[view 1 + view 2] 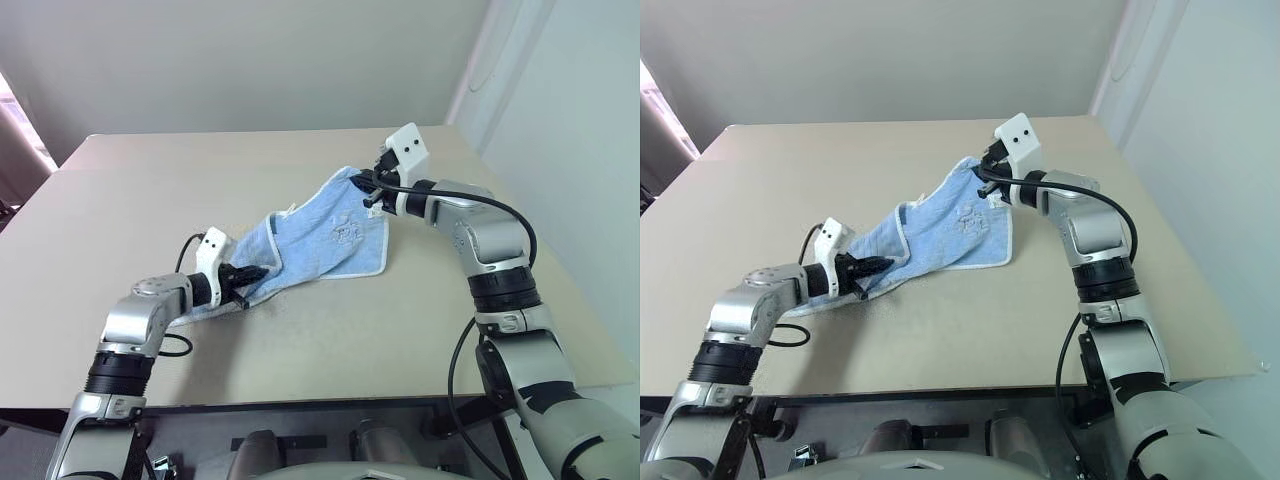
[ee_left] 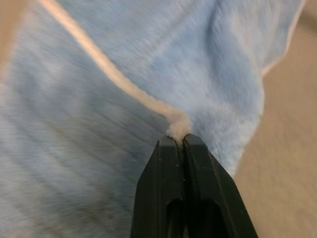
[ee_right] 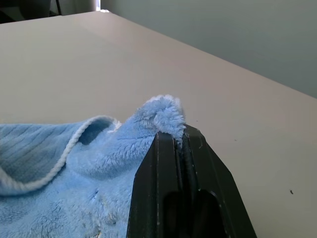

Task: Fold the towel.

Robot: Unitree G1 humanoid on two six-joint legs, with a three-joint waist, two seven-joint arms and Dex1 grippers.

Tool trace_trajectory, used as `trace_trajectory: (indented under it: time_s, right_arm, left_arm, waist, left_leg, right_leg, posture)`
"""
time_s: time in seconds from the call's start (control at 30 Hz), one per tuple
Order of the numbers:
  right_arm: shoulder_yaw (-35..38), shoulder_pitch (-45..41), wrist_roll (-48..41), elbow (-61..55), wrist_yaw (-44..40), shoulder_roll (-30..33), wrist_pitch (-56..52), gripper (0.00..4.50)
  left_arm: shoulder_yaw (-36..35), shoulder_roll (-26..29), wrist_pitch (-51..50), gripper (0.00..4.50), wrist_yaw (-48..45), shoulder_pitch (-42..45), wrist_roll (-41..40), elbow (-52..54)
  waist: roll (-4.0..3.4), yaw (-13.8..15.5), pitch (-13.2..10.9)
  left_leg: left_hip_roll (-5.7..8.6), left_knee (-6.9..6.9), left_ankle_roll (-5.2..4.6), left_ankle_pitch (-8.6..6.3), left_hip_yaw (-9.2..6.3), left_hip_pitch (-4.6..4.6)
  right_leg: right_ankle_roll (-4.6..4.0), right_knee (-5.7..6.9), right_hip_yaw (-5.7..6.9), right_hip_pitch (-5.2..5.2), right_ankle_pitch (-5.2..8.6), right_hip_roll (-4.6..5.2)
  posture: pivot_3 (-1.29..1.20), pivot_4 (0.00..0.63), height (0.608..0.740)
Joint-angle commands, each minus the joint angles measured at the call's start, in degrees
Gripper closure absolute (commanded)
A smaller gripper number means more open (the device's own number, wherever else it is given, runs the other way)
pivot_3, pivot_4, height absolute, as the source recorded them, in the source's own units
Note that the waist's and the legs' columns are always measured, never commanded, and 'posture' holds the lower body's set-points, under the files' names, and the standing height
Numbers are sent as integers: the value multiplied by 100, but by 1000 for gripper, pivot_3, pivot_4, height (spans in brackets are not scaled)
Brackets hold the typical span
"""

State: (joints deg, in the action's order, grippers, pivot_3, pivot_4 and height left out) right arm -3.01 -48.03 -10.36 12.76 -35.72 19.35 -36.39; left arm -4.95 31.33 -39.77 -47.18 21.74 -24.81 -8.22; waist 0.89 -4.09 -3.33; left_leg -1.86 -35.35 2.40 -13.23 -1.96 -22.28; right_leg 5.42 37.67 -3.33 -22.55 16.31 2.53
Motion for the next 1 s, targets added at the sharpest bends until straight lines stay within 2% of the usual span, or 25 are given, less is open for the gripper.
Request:
trace_trajectory:
  time_s: [0.03,0.2,0.37,0.5,0.63,0.8,1.0]
  right_arm:
    - [274,-185,-63,53,132,67,204,4500]
    - [556,-456,-61,558,210,271,570,4500]
    - [824,-960,-87,1543,88,497,1320,4500]
    - [827,-1459,85,2761,-47,586,2263,4500]
    - [895,-2130,139,4365,-173,511,3170,4500]
    - [771,-2596,515,5677,-33,377,3943,4500]
    - [892,-2912,808,6198,657,338,4477,4500]
  left_arm:
    - [-1047,566,-163,4455,-114,526,-549,-222]
    - [-1746,1355,453,4455,152,1625,-384,-1910]
    - [-1356,1806,1779,4455,175,2890,434,-3939]
    - [-1101,1657,2738,4455,341,3836,927,-5357]
    - [-906,1161,3567,4455,808,4618,1364,-6262]
    - [-796,656,4175,4455,1469,5181,1792,-6705]
    - [-685,467,4339,4455,2167,5467,2252,-6883]
  waist:
    - [1,-5,0]
    - [0,3,0]
    - [1,14,-1]
    - [1,5,-1]
    - [2,8,-1]
    - [3,-2,-2]
    - [-3,-54,-5]
  left_leg:
    - [0,0,0,0,-1,-1]
    - [2,0,0,0,0,-1]
    - [4,3,0,0,0,-5]
    - [4,8,1,0,1,-7]
    - [4,11,1,0,2,-11]
    - [5,19,1,1,3,-16]
    - [5,28,1,1,5,-20]
  right_leg:
    - [0,1,1,-2,0,-1]
    - [0,-3,1,0,1,0]
    - [6,-12,3,2,-2,3]
    - [9,-18,5,1,-4,2]
    - [12,-21,4,-2,-6,3]
    - [15,-22,3,-8,-7,5]
    - [15,-15,-1,-22,-7,5]
  posture:
    - [0,0,740]
    - [0,0,740]
    - [0,0,740]
    - [0,0,740]
    - [0,0,740]
    - [0,0,740]
    - [0,0,740]
